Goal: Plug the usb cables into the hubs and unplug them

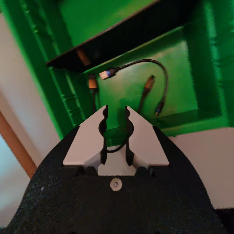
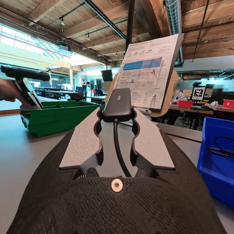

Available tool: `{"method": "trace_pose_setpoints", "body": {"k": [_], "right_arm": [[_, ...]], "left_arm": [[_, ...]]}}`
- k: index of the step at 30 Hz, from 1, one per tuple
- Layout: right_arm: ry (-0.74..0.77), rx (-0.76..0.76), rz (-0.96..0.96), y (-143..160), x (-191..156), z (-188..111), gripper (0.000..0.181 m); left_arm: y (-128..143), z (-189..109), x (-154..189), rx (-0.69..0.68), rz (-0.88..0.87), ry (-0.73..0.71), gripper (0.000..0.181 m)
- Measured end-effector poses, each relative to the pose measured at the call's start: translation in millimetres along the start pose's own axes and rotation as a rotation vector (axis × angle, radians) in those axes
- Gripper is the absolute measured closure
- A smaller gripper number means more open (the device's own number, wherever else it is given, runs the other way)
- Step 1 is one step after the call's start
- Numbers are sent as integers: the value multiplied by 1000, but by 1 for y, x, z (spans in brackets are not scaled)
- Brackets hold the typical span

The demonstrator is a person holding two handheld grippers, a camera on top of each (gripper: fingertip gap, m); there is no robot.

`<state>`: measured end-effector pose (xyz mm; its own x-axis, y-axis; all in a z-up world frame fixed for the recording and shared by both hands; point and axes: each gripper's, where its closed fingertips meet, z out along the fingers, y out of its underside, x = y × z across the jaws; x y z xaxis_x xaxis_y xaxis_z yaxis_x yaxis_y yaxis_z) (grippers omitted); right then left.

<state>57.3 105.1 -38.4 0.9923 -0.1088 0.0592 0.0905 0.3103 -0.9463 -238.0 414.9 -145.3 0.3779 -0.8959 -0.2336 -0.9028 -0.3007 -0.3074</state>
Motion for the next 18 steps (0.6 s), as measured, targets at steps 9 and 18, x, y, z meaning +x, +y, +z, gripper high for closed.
{"method": "trace_pose_setpoints", "body": {"k": [9, 18], "right_arm": [[-47, -22, -26, 5, -9, 3, 135], [-29, -12, -13, 3, -4, 1, 135]], "left_arm": [[15, 37, -40, -251, 158, -277, 149], [14, 50, -53, -243, 220, -369, 180]]}}
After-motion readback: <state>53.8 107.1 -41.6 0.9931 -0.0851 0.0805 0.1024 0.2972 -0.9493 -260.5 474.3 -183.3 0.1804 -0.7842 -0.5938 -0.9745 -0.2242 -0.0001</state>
